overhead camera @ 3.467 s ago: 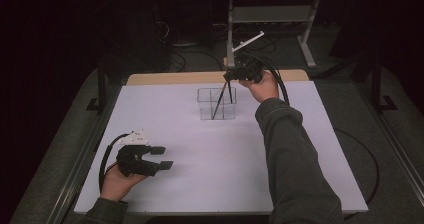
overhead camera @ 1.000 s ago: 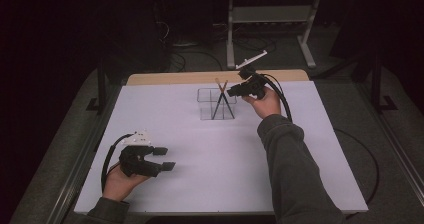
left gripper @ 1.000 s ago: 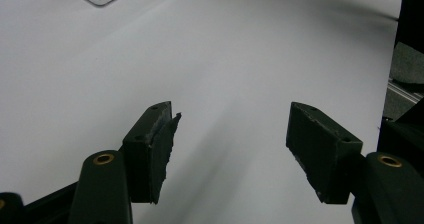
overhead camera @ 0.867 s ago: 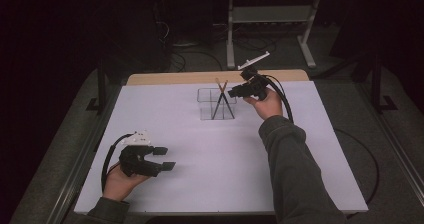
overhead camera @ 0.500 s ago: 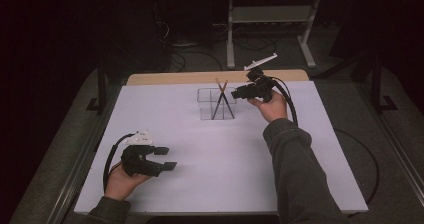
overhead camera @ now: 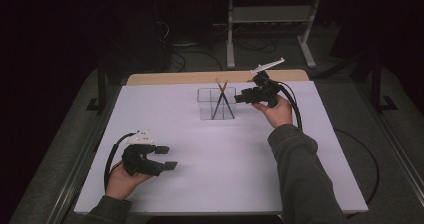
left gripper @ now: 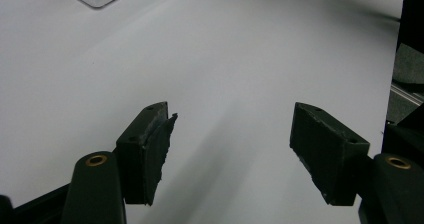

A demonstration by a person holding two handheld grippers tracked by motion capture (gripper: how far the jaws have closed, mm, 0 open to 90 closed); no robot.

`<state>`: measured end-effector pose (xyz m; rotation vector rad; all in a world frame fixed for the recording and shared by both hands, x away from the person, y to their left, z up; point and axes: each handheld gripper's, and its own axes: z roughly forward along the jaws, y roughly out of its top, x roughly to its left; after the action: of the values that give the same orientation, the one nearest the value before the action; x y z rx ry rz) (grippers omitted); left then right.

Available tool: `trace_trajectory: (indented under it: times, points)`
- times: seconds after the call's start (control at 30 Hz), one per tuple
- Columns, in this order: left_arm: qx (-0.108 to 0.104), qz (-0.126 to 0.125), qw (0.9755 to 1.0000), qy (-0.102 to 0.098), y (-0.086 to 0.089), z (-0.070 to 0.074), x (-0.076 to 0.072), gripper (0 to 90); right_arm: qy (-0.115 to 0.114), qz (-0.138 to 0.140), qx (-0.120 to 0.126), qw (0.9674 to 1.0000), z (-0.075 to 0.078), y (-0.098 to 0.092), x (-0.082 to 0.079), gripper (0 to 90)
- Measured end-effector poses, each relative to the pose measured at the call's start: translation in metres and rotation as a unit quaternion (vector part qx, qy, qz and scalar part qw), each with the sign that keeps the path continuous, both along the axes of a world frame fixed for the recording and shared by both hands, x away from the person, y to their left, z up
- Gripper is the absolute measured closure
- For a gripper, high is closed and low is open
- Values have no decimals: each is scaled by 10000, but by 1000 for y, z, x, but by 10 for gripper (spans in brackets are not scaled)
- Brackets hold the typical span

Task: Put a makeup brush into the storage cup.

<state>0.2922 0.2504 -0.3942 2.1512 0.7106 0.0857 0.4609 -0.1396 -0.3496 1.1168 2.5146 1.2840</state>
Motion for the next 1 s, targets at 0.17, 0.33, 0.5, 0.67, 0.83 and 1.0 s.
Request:
trace_trajectory:
  times: [0.17,0.33,0.5,0.67,0.83,1.0]
  points:
    - [-40,15,10000,-36,0,2,0,310,-61,1,47,10000,0,-2,-5,468]
    - [-21,28,10000,-24,1,0,1,298,-64,-12,77,9999,0,-6,-8,443]
    - [-18,42,10000,-26,3,1,1,292,-47,-41,54,10000,0,-8,-12,395]
    - [12,55,10000,-61,1,1,0,291,-73,-27,80,9999,-2,-10,-17,376]
    - [-6,81,9999,-71,-1,1,0,281,-90,-38,85,9999,-4,-12,-23,331]
    - [-23,123,9998,-121,-3,1,-1,264,-139,-91,115,9998,-3,-16,-28,309]
